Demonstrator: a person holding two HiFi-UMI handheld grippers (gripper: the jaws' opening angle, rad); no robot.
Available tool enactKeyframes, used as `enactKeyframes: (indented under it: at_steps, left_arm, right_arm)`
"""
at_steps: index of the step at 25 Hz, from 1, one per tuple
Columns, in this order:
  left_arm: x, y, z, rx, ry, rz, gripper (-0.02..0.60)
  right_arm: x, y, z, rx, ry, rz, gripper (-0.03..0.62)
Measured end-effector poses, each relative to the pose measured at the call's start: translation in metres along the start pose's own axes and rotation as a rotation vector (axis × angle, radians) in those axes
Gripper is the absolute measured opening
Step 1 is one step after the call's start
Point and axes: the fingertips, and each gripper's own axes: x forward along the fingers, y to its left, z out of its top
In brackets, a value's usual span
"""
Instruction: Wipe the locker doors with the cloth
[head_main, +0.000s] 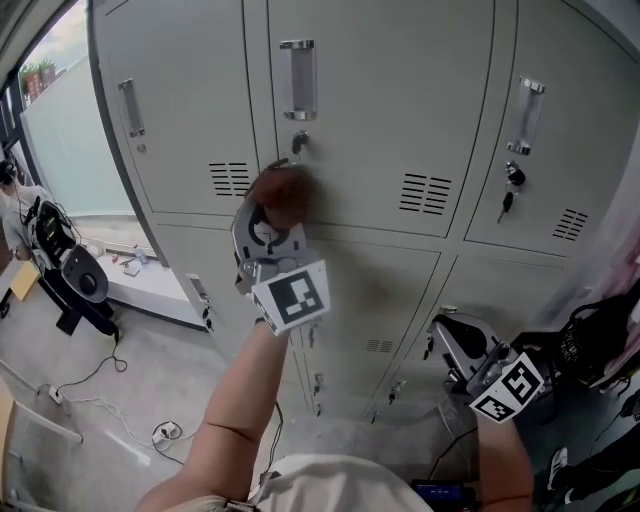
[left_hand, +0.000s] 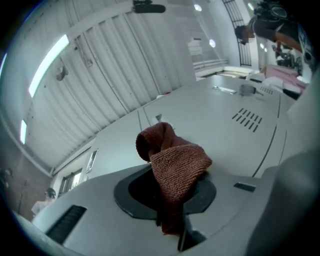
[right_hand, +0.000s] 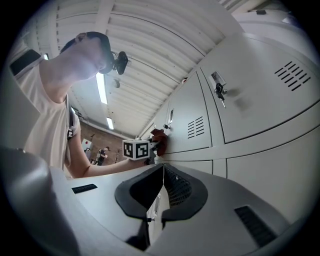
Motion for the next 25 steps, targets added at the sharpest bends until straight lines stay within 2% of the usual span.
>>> enactKeyframes:
  at_steps: [3,6,7,9,13,16,21,23,25]
  left_arm:
    - [0.016,0.027,0.006,-0.106,-0.005,0.009,0.072]
    - [0.037,0.039,0.029,-0.239,-0.057,-0.054,0.072]
    - [0.044,0.040,0.038,-0.260,-0.071,-0.084,0.072]
    - [0.056,0.043,0.052,-0.247,-0.071,-0.127,0.072]
    - [0.083,0.052,0.086,-0.153,-0.065,-0.170,0.072]
    - [0.091,0.031,0.114,0.000,-0.086,-0.231,0.072]
    - [0.082,-0.037,0.143,0.244,-0.128,-0.337,0.072]
    - [0.072,-0.077,0.153,0.312,-0.164,-0.420,0.072]
    - [0.060,-0.120,0.163,0.430,-0.200,-0.491,0.072]
  right_arm:
    - [0.000,-0.001,0.001,-0.002,-0.003,0.001,0.018]
    - [0.000,-0.002,0.002,0.006,-0.010,-0.002,0.018]
    - [-0.002,-0.002,0.001,0.010,-0.011,-0.007,0.018]
    - [-0.004,-0.002,-0.001,0.017,-0.010,-0.015,0.017]
    - [-0.004,-0.005,0.000,0.022,-0.015,-0.015,0.018]
    - [-0.005,-0.006,0.001,0.020,-0.024,-0.014,0.018]
    - [-0.005,-0.005,0.000,0.018,-0.024,-0.010,0.017]
    - [-0.006,-0.005,-0.001,0.013,-0.019,-0.007,0.018]
    - [-0.008,-0.005,0.000,0.008,-0.020,-0.010,0.017]
